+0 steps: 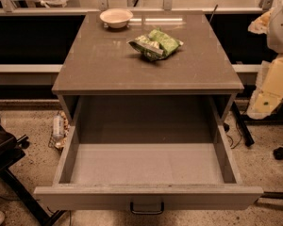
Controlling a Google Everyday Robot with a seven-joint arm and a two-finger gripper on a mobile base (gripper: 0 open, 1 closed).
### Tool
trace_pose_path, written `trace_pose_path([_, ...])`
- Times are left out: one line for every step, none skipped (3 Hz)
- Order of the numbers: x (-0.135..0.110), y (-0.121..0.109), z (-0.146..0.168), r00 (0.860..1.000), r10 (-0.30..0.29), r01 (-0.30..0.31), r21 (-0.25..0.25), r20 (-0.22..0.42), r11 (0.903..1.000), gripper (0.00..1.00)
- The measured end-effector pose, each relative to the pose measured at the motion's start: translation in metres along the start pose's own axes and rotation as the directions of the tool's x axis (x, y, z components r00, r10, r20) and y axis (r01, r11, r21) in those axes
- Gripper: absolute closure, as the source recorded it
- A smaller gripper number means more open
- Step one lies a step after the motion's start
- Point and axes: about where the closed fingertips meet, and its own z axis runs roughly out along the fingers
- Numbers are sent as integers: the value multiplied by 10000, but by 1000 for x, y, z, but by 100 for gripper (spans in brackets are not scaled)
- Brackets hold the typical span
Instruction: Place green jalapeno chip bag into top drawer
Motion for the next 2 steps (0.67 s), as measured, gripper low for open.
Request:
trace_pose_path([-20, -34, 14, 9946, -893, 846, 871, 524, 9926, 0])
trace_pose_path([-59, -97, 38, 9733, -2007, 1765, 1960, 1112, 9646, 0])
